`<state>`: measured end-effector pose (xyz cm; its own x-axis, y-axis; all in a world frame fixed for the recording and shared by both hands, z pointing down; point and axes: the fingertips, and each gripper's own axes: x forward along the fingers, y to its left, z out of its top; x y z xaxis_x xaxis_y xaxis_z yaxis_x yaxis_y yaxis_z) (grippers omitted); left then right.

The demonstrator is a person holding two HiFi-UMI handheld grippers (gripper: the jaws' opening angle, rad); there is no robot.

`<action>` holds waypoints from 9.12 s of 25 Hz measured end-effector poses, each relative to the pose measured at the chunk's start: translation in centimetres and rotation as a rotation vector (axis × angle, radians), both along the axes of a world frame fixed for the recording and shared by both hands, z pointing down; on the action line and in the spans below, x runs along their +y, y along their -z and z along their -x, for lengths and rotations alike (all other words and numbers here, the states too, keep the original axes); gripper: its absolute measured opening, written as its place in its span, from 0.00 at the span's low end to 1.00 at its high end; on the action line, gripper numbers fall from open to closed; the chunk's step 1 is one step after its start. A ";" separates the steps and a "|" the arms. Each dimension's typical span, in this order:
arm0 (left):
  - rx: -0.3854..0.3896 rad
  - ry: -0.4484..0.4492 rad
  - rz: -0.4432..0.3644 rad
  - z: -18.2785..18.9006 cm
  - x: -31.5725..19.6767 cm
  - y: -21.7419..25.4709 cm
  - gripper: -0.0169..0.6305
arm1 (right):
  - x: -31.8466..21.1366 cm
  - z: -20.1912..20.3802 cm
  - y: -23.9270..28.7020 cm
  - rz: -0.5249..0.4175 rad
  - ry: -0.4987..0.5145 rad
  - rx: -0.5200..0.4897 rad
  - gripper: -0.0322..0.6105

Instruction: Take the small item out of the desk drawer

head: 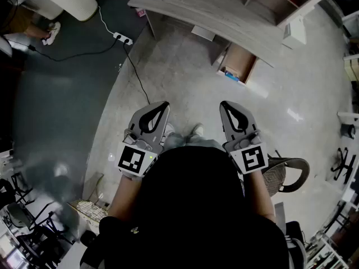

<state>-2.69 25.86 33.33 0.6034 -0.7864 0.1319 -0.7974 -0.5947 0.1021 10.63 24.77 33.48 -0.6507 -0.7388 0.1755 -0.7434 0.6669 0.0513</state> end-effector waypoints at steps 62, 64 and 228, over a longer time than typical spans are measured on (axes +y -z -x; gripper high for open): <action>-0.114 -0.226 0.219 -4.7 -31.3 -6.9 0.04 | -29.1 -12.8 -19.7 0.449 -0.258 0.301 0.17; -0.119 -0.248 0.227 -4.5 -31.9 -7.1 0.04 | -28.6 -13.0 -21.6 0.499 -0.265 0.320 0.19; 0.006 -0.179 0.086 8.9 -36.3 -0.8 0.04 | -34.6 10.1 4.4 -0.063 -0.087 -0.151 0.18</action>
